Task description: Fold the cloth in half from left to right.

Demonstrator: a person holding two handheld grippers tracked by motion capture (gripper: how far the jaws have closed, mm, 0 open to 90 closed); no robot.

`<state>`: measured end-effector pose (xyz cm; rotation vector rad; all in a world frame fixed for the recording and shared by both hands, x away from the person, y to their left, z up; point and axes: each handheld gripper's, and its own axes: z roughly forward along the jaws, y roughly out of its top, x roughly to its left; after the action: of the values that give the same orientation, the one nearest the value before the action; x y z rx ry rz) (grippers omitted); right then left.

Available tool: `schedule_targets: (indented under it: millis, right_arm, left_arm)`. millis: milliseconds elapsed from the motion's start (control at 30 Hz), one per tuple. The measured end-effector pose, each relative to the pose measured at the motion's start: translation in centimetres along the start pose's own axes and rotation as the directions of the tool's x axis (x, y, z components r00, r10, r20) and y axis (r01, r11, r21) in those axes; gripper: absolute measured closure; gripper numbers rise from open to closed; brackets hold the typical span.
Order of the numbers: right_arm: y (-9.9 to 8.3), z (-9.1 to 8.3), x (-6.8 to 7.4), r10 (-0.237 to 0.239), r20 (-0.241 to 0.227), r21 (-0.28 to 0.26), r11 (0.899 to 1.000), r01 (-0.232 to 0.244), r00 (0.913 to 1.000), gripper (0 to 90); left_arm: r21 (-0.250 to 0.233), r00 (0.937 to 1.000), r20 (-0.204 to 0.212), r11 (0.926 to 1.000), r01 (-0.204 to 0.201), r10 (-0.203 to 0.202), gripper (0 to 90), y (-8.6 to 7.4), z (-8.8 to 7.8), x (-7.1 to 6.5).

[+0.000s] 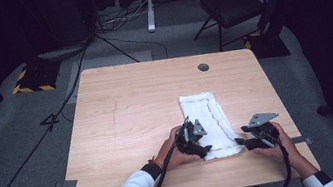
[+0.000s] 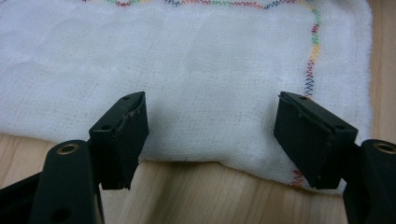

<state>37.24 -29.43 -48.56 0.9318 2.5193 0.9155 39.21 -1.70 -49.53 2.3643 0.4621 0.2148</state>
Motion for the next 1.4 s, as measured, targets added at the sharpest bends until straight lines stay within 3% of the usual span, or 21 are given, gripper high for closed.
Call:
schedule_targets:
  millis: [533,733,833,900,967,1067,1200,1400]
  right_arm:
    - [1.3,0.9,4.1,-0.043,-0.072,0.006,0.999,0.043,0.9965,41.7]
    - [2.0,1.3,5.5,-0.075,-0.114,0.009,0.997,0.076,0.9906,36.1]
    - [2.3,1.1,5.6,-0.083,-0.112,-0.002,0.996,0.084,0.9902,36.1]
    - [2.5,0.9,5.4,-0.081,-0.107,-0.014,0.997,0.08,0.991,36.1]
    - [2.9,0.6,4.5,-0.049,-0.098,-0.042,0.998,0.045,0.994,36.2]
    - [3.3,0.5,3.9,-0.043,-0.076,-0.056,0.998,0.039,0.9962,36.7]
    - [4.6,0.7,2.3,-0.026,-0.033,-0.091,0.996,0.023,0.9991,37.6]
    - [7.1,2.1,-0.1,0.003,-0.003,-0.117,0.993,-0.004,1.0,39.5]
  left_arm:
    - [0.016,0.9999,-0.007,0.9998,-0.013,0.014,26.6,-3.5,-3.4,-0.6]
    - [0.01,0.9999,-0.005,0.9999,0.01,-0.01,26.4,-5.0,-4.8,-0.8]
    - [-0.007,0.9997,-0.008,0.9997,0.025,-0.025,26.2,-5.6,-5.4,-0.9]
    - [-0.014,0.999,0.007,0.999,0.043,-0.043,24.8,-5.8,-5.9,-0.6]
    - [-0.018,0.9983,-0.011,0.9982,0.058,-0.058,22.1,-5.8,-6.2,-0.4]
    - [-0.046,0.9952,-0.018,0.9944,0.095,-0.096,22.0,-5.6,-6.7,0.3]
    - [-0.048,0.9953,-0.052,0.9957,0.08,-0.082,21.0,-4.9,-6.9,1.4]
    - [-0.063,0.9851,-0.116,0.9908,0.12,-0.127,20.4,-3.1,-6.3,5.0]
